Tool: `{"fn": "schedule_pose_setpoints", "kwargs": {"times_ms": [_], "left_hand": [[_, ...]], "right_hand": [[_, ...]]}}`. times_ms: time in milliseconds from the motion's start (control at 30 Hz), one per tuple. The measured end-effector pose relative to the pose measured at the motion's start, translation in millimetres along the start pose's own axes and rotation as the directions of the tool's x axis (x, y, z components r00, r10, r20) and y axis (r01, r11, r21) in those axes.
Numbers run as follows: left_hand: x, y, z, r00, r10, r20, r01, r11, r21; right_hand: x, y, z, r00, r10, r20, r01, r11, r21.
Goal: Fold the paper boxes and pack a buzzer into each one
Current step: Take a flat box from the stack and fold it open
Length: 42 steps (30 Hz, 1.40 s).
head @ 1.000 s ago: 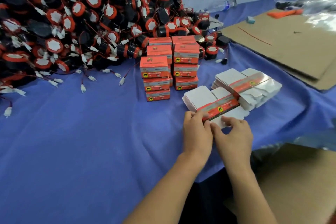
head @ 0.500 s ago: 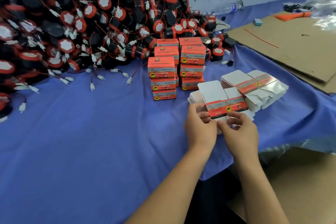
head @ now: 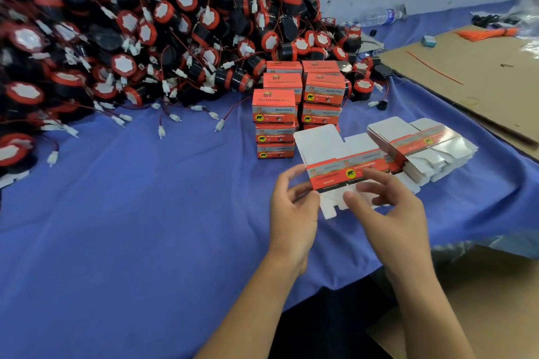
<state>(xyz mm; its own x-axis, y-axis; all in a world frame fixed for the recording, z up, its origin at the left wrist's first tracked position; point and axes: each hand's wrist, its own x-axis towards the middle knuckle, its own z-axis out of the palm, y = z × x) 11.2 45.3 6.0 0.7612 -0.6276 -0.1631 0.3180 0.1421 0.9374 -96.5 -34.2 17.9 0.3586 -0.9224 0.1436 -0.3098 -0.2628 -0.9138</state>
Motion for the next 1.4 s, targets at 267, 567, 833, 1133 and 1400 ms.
{"fn": "schedule_pose_setpoints", "kwargs": {"times_ms": [267,567,833,1133,1400], "left_hand": [[-49,35,-89,0.975,0.179,-0.134,-0.168,0.982,0.084],[-101,58,-172,0.859,0.385,-0.338,-0.209,0.866,0.455],[-117,43,-236,0.809,0.403,-0.428,-0.067,0.787,0.613],[-107,18,-262,0.850,0.276,-0.449,0.109,0.741,0.663],[-110,37,-257,0.905,0.239,-0.351,-0.013,0.841,0.541]], "right_hand": [[-13,-44,17,0.843,-0.213,0.494,0.319,0.937,-0.141],[-78,-62,107,0.694,-0.160,0.702,0.291,0.954,-0.070],[-105,-71,165,0.557,-0.038,0.830,0.116,0.993,-0.032],[-132,-38,196,0.611,-0.085,0.787,0.184,0.982,-0.037],[-127,-61,175,0.645,0.005,0.764,0.001,1.000,-0.008]]}}
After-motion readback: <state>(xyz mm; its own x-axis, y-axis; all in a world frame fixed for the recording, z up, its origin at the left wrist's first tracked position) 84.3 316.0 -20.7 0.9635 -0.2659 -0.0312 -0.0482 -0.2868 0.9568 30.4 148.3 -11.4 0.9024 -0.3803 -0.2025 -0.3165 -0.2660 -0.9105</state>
